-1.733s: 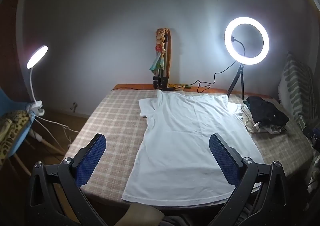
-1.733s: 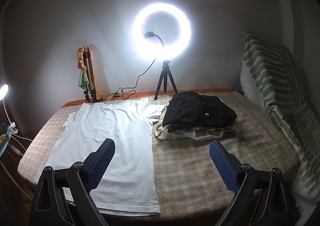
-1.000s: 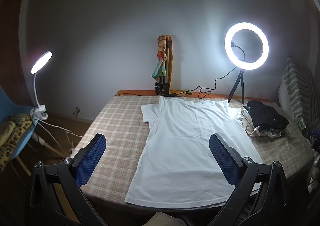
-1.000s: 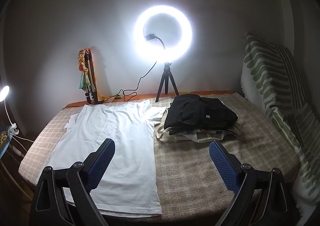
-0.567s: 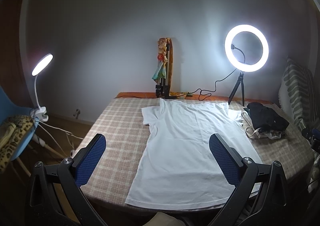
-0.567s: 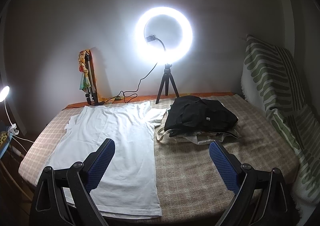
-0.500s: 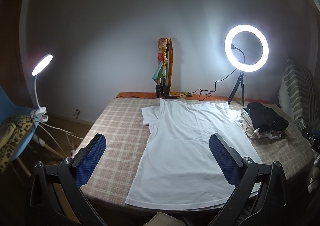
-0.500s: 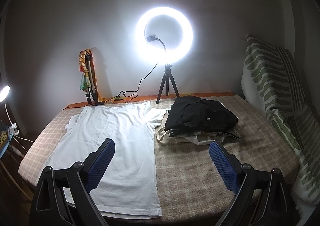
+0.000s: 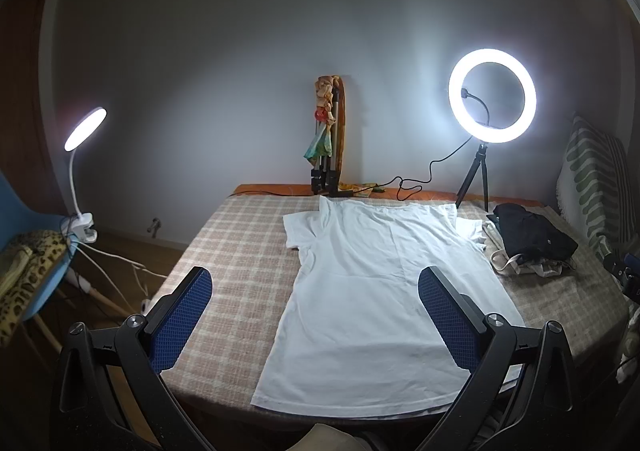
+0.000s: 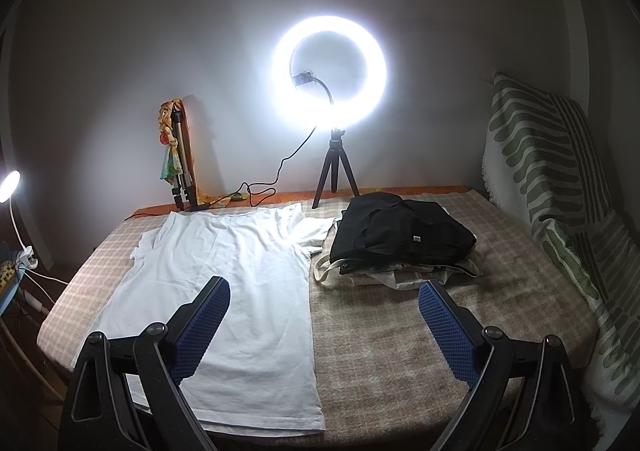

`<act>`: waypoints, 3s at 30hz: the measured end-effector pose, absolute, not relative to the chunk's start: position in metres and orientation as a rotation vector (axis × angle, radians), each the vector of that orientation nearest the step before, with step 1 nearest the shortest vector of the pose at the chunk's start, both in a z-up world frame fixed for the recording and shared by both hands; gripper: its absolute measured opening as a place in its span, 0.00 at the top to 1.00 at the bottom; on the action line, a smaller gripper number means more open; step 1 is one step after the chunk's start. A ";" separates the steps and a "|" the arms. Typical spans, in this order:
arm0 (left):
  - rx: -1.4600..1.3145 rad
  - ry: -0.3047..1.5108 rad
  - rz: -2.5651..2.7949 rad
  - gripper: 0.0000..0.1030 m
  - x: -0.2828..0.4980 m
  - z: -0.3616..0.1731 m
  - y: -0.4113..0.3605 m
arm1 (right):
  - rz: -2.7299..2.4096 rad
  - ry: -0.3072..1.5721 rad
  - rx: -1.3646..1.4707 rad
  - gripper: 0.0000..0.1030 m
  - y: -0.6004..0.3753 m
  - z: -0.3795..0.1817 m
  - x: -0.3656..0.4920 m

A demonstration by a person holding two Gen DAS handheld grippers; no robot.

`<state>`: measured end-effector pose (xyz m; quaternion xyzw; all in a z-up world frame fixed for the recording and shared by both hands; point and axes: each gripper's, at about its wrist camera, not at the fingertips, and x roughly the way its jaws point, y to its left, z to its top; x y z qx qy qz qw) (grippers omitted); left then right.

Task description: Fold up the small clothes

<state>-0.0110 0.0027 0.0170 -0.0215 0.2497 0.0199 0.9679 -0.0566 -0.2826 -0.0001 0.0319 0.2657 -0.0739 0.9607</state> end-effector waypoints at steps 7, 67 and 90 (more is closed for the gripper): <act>-0.043 0.504 0.040 0.00 -0.012 0.017 0.002 | -0.149 0.538 0.065 0.06 -0.282 0.000 -0.057; -0.351 0.917 -0.074 0.38 0.039 -0.164 0.095 | 0.492 0.889 -0.018 0.24 -0.015 -0.069 0.294; -0.353 0.936 -0.154 0.71 0.052 -0.191 0.095 | 0.333 1.161 -0.107 0.32 0.107 -0.202 0.436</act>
